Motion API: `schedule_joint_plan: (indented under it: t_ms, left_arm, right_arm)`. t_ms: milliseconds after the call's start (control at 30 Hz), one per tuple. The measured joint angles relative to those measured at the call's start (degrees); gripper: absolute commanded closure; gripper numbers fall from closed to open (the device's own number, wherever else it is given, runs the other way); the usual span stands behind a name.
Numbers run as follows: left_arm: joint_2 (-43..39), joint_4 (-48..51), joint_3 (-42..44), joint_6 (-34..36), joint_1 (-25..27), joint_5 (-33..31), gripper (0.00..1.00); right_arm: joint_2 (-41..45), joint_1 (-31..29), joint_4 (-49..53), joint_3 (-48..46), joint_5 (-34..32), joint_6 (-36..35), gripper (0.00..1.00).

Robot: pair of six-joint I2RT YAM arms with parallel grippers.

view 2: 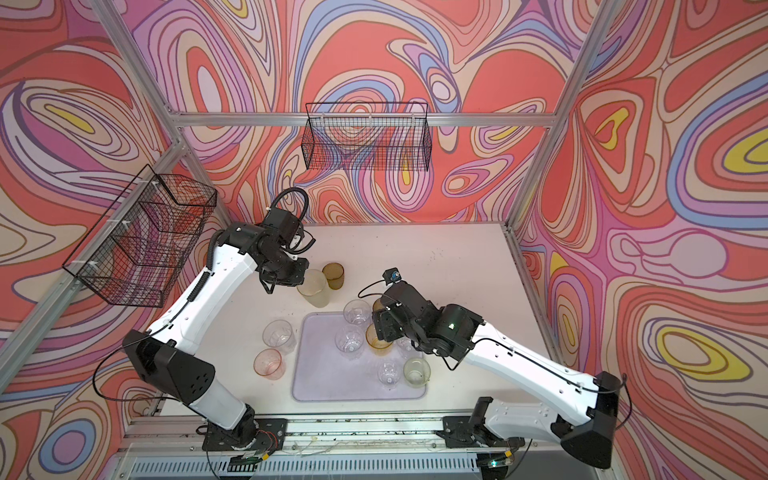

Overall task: Place the glasses into the tray
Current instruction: 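Lift the pale green frosted cup and swing it toward the robot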

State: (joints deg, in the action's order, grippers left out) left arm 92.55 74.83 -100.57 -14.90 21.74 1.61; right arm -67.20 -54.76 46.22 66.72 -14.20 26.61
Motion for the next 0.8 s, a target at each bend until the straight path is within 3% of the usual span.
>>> schedule_joint_plan:
  t_ms: [800]
  left_arm:
    - [-13.5, 2.0, 14.0, -3.5, 1.0, 1.8, 1.0]
  right_arm:
    - [-0.2, 0.0, -0.7, 0.0, 1.2, 0.3, 0.22]
